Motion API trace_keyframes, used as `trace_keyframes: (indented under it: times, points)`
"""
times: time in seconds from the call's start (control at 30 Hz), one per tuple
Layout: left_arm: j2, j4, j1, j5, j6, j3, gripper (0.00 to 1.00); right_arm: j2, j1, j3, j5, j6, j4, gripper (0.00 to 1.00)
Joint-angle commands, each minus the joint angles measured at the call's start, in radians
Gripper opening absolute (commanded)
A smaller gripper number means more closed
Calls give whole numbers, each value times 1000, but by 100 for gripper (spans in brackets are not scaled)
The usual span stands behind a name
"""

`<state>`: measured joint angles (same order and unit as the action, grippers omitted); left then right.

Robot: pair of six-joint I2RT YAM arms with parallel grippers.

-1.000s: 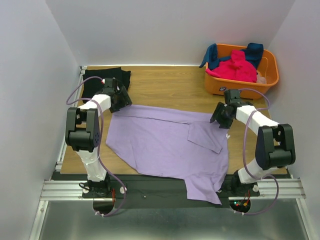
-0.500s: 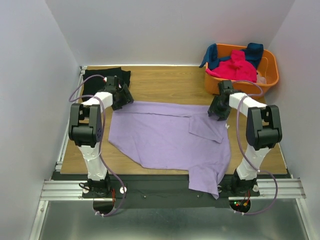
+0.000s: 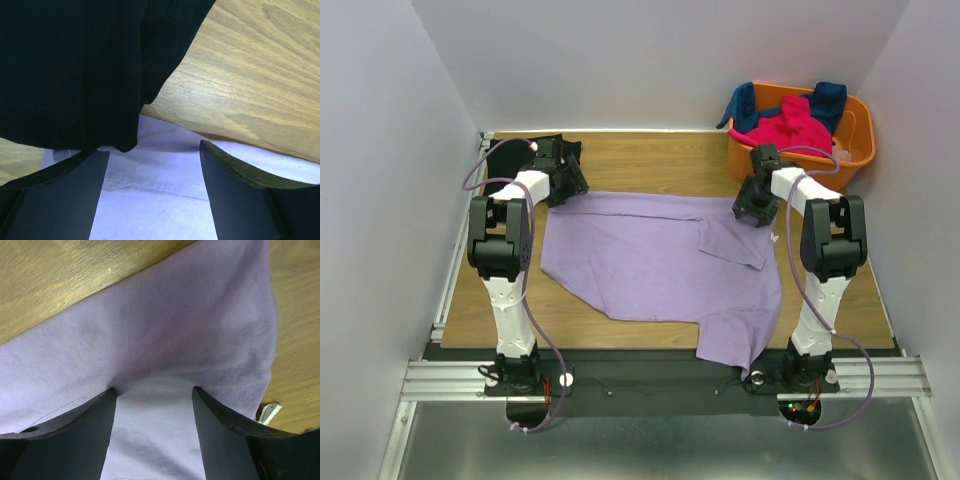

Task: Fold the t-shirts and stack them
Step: Fold the tshirt

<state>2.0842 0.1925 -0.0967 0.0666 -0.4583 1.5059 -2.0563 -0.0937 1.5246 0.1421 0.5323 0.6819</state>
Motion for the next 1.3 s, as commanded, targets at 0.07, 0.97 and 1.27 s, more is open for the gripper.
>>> trace_keyframes:
  times: [0.07, 0.97, 1.27]
  points:
    - [-87, 33, 8, -22, 62, 7, 85, -42, 15, 23, -30, -58, -117, 70]
    - [-234, 9, 20, -42, 47, -188, 85, 607, -37, -607, -58, 70, -102, 74]
    - [-236, 8, 23, -40, 52, -193, 85, 568, -51, -635, -45, 80, -137, 72]
